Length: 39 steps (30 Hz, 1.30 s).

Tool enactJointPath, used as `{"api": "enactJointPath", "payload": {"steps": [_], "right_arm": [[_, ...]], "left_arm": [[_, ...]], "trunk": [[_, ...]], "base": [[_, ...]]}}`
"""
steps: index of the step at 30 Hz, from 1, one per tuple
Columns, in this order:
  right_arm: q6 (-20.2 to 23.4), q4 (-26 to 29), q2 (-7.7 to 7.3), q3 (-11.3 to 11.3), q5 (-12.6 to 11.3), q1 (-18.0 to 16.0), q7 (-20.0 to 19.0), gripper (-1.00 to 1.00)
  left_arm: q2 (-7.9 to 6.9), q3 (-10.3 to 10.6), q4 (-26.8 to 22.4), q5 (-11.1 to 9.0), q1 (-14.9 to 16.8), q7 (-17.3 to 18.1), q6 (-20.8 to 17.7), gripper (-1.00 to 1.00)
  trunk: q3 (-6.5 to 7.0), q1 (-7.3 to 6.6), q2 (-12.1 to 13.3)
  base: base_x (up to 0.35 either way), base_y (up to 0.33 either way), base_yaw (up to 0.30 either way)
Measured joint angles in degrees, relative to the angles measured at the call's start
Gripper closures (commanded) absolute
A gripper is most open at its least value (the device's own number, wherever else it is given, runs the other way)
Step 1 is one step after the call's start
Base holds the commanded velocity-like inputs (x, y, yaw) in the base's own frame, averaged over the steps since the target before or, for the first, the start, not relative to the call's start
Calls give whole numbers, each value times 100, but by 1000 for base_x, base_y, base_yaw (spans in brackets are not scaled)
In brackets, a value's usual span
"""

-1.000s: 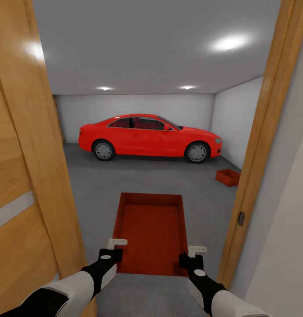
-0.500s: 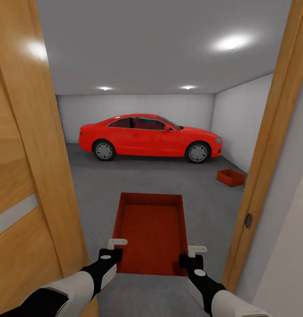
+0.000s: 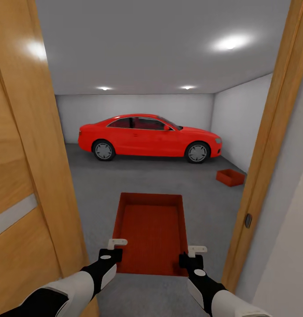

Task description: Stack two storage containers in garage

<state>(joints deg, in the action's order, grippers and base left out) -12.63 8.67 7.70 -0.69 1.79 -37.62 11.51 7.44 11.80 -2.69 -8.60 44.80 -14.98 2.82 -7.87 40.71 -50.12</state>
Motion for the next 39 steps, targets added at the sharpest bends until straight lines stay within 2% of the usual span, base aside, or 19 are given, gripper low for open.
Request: {"api": "enactJointPath", "payload": {"steps": [7,24,39], "right_arm": [[-18,-20,0,7,-2,0,-2,100],[-20,-14,0,7,-2,-1,0,100],[-8,-5,0,3,-1,0,0,100]], "left_arm": [[1,7,5,1,0,-1,0,100],[1,10,-4,0,-1,-3,0,100],[0,9,-3,-5,0,-2,1,100]], "trunk": [[0,0,0],[0,-1,0],[0,-3,0]], "base": [[0,0,-150],[10,0,-10],[275,0,0]]}}
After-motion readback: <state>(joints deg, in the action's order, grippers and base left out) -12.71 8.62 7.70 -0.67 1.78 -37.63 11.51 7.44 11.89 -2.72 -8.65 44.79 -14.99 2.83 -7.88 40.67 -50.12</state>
